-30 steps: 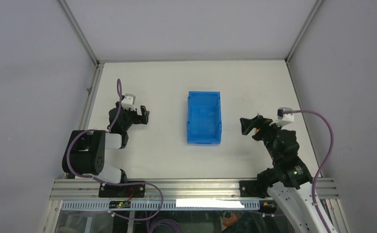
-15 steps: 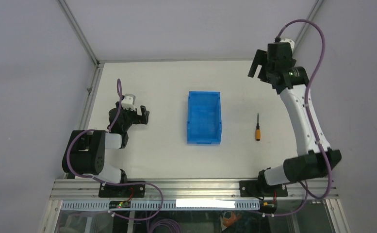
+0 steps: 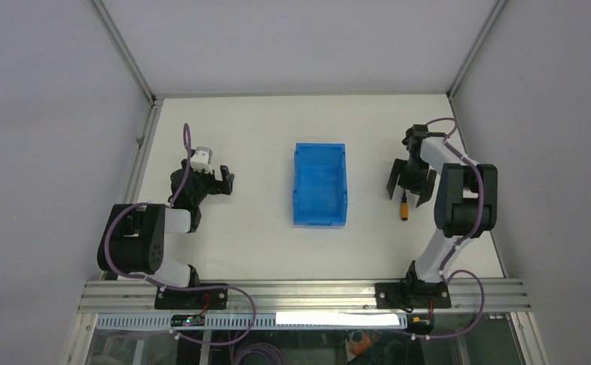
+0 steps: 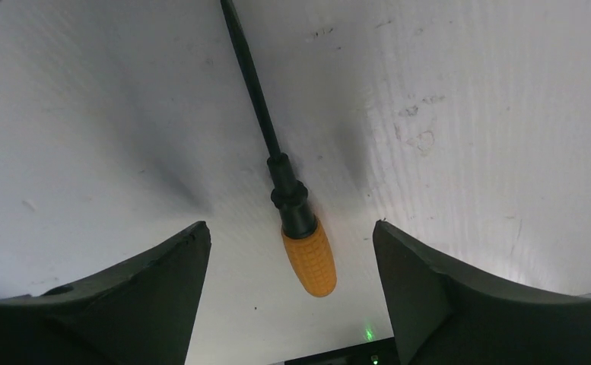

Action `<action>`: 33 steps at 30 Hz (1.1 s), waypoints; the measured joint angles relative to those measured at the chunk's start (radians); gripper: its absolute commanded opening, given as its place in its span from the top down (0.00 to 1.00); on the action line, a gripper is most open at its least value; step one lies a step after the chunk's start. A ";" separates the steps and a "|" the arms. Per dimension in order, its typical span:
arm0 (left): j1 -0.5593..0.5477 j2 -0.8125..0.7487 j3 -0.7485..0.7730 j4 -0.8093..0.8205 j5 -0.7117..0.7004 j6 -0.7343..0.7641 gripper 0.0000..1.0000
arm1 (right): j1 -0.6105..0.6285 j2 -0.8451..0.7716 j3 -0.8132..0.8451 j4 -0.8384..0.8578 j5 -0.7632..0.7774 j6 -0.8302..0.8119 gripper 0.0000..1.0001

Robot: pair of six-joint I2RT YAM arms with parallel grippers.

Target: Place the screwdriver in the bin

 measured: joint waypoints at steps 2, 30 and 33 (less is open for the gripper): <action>0.000 0.000 0.000 0.000 0.000 0.000 0.01 | 0.001 0.018 -0.020 0.019 -0.004 0.000 0.27; 0.000 0.000 0.000 0.000 0.000 0.000 0.01 | 0.006 -0.103 0.407 -0.326 -0.119 -0.020 1.00; 0.000 0.000 0.000 0.000 0.000 0.000 0.01 | 0.050 -0.136 0.444 -0.350 -0.140 0.010 1.00</action>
